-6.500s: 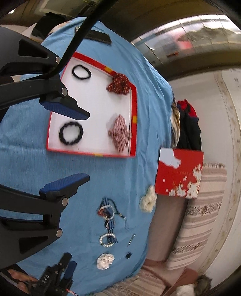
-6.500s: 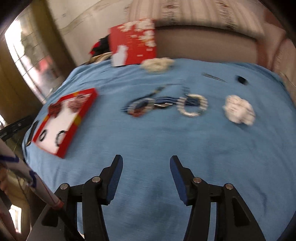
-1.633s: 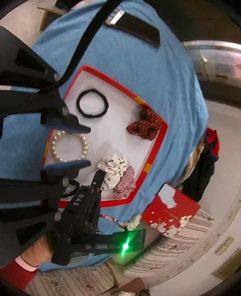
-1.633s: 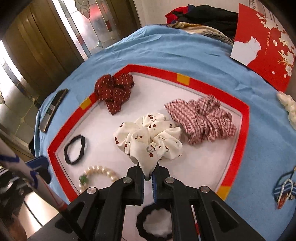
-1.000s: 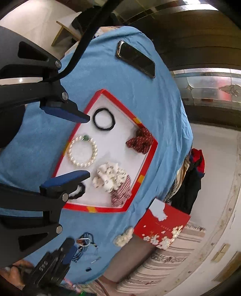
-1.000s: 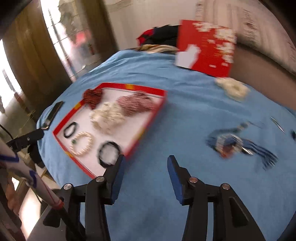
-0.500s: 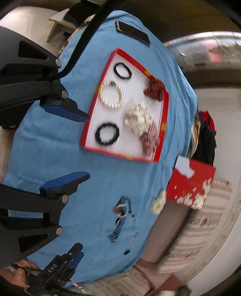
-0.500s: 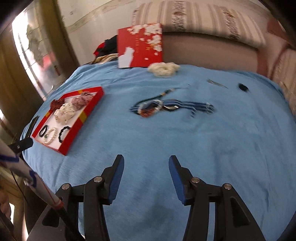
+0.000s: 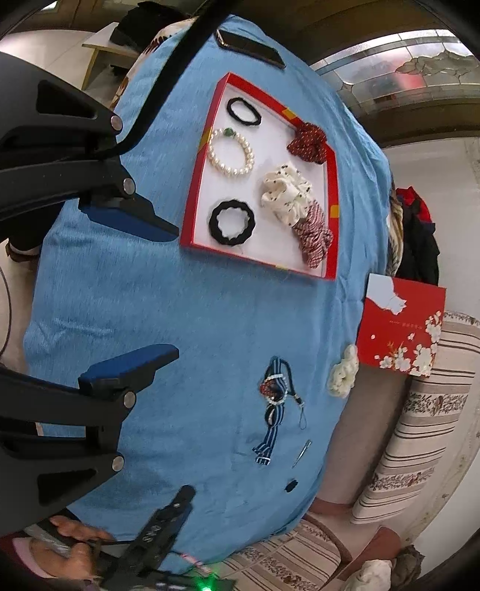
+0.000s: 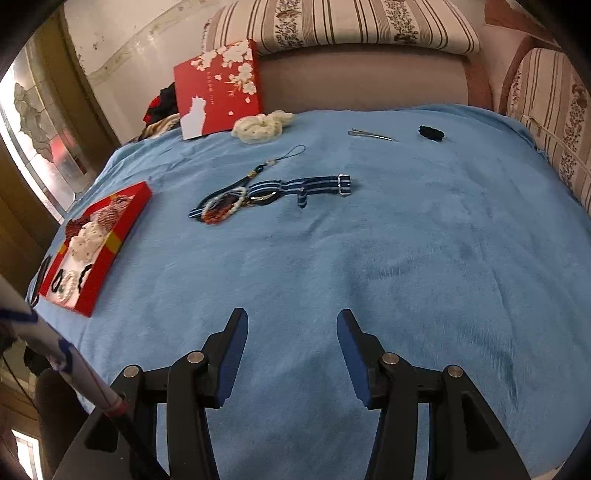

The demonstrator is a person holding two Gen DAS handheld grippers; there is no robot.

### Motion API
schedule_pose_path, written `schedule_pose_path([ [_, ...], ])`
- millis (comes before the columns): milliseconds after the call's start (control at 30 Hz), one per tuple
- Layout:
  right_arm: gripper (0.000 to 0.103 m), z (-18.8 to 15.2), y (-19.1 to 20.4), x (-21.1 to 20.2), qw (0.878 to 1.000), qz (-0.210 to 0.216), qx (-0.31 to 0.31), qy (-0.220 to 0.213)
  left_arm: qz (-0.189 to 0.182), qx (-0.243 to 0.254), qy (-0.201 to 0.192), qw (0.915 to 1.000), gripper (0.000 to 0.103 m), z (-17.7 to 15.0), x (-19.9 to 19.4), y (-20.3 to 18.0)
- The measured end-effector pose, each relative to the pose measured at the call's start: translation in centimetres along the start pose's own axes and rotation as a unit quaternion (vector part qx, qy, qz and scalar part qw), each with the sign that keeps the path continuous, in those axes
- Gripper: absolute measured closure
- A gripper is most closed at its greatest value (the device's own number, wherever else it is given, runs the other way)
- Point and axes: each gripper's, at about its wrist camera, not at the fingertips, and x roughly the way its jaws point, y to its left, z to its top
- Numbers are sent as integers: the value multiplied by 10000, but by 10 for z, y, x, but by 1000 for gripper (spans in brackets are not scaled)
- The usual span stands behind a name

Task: Organize jewelry
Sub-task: 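Withdraw both open tools from the tray toward the striped-strap watch, then grasp the blue striped watch strap with right tool while left tool grasps white bead bracelet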

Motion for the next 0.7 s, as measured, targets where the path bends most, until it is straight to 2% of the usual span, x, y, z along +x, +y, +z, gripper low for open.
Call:
schedule_pose_path([
  [133,49,28,1,19,9997,-124,-192,-57,-29,47,115,9999,46,-2,10,-4],
  [200,49,52,4,32,9993,-186,-307,-94,-34,66,133,9999,46,-2,13,-5],
  [333,49,89,25,66,9947,-110,-999,233,-64,54,186,9998,46,0,22,-3],
  [467,49,107,46,96,9851,-83,-1642,500,-84,-20,289,9995,46,3,36,2],
  [533,49,108,60,112,9748,-124,-2137,630,-105,-67,361,9993,46,4,44,4],
  [700,49,99,84,148,9374,-351,-3341,920,-114,-160,492,9986,46,9,63,10],
])
